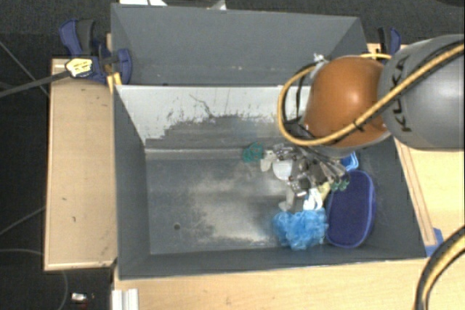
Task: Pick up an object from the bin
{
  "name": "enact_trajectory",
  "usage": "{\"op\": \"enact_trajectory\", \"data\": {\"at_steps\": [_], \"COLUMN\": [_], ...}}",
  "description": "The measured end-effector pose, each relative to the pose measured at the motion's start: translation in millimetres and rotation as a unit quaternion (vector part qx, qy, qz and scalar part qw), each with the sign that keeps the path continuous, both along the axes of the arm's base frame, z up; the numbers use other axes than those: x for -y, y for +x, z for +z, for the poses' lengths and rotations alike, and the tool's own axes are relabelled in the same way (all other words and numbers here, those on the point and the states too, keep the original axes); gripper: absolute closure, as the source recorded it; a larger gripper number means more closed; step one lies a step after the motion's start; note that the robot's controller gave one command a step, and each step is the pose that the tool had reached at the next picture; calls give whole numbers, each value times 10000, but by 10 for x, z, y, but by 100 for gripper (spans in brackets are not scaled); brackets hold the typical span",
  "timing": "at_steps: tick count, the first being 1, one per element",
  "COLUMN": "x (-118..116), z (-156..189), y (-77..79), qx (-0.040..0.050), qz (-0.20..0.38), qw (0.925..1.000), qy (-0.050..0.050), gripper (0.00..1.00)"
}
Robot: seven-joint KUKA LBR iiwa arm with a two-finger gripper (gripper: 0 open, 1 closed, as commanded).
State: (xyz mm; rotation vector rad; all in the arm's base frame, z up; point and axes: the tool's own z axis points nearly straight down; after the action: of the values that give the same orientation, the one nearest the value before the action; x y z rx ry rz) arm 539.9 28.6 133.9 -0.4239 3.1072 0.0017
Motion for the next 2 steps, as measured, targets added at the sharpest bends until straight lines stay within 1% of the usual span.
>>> {"op": "enact_trajectory", "data": {"at_steps": [1, 2], "x": [119, 605], "z": [76, -363], "y": [-115, -293], "qx": [-17, 25], "qz": [-1379, -296], "qw": [9905, 9996], "qy": [7, 13], "gripper": [0, 0]}}
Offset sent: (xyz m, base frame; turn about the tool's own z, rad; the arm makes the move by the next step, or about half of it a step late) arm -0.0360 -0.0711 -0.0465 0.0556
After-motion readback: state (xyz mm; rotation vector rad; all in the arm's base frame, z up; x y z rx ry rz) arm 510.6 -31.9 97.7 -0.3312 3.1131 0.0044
